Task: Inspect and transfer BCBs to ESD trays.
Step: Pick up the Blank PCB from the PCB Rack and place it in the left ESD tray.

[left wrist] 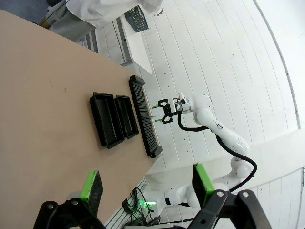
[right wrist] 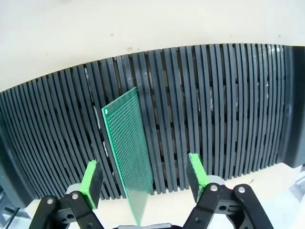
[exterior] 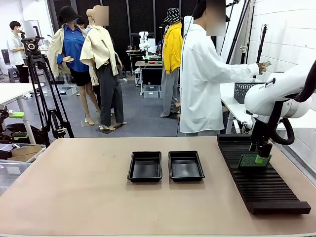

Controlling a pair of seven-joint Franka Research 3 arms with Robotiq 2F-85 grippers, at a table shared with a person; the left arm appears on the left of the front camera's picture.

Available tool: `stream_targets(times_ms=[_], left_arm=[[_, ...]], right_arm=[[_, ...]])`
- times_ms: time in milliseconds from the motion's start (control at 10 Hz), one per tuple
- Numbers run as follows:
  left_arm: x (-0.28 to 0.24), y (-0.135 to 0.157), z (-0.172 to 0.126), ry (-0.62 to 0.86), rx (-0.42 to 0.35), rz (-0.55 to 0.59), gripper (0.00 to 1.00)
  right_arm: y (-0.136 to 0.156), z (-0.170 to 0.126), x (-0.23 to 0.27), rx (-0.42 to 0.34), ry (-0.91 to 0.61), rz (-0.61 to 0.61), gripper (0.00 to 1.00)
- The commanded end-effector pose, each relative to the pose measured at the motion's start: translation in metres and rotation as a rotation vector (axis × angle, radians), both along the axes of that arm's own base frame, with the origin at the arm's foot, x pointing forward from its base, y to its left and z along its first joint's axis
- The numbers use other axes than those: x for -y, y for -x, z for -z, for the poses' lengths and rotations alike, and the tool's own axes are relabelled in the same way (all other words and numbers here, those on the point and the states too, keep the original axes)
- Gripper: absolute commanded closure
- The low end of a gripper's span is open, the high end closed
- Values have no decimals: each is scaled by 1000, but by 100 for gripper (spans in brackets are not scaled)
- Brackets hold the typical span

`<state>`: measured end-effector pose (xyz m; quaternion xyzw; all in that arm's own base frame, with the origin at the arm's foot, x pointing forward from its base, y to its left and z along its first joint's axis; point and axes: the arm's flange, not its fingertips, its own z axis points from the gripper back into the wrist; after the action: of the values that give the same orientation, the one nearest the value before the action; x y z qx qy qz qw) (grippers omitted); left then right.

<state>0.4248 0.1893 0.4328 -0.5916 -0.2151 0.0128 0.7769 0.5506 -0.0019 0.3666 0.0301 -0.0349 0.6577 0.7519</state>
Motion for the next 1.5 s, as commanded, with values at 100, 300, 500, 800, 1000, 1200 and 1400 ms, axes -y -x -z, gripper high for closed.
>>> stream_targets(times_ms=[100,300,500,800,1000,1200,1400], left_arm=[[0,1,-3,-2,-9,-11,0],[0,1,-3,-2,-9,-11,0],[0,1,-3,-2,-9,-11,0],[0,1,-3,-2,-9,-11,0],[0,1,-3,-2,-9,-11,0],[0,1,-3,-2,-9,-11,0],[0,1,-3,-2,-9,-11,0]], right_arm=[[-3,-2,0,13,30,2,32],[-3,-3,1,6,29,0,60],[-2,-3,0,-2,30,2,100],[-1,-4,0,-6,32,2,100],[-3,-4,0,-17,24,16,100],[-5,-6,0,-19,3,26,100],[-5,-11,1,-49,-6,30,100]])
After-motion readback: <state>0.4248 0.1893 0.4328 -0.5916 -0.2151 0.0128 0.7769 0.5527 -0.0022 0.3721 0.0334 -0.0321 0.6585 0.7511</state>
